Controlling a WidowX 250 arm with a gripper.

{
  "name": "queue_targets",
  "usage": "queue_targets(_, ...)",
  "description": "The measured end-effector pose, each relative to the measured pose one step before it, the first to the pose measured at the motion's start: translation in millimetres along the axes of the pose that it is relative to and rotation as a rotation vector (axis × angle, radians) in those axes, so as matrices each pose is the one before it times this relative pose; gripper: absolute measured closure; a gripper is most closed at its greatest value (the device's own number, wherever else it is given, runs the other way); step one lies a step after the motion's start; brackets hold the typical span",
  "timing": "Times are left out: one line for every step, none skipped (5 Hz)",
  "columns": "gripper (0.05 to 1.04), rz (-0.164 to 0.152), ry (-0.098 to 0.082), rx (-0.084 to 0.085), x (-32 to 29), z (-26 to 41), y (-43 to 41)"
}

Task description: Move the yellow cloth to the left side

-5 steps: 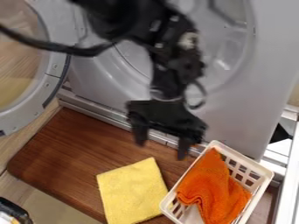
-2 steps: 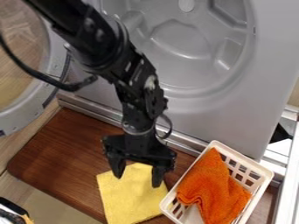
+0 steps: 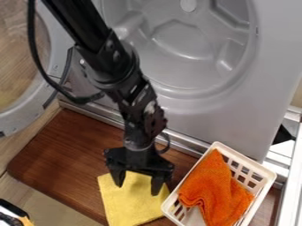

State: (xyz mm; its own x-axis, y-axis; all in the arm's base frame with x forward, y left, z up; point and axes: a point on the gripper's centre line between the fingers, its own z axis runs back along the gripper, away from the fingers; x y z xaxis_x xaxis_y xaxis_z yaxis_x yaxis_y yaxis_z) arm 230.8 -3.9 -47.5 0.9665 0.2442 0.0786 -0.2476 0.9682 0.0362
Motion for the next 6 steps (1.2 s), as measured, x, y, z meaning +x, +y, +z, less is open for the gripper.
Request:
queue_targets(0.083,-0.0078,0.0129,0.0193,-1.07,-15.17,1.83)
queue_targets(0.083,0.0009,0.0025,-0.0248,-1.33,-11.67,-1.33)
queue_targets(0.081,0.0067,-0.0274,-0.0551,4.90,-5.67,-0.01)
queue_targets(0.082,-0.0015,-0.0059,-0.0017,-1.33,-0.76,0.31)
queue_targets(0.083,0.0178,-0.0128,0.0122,0.21,0.73,7.51)
queue_targets(0.083,0.0365,-0.0083,0.0046,3.05,0.69,12.82)
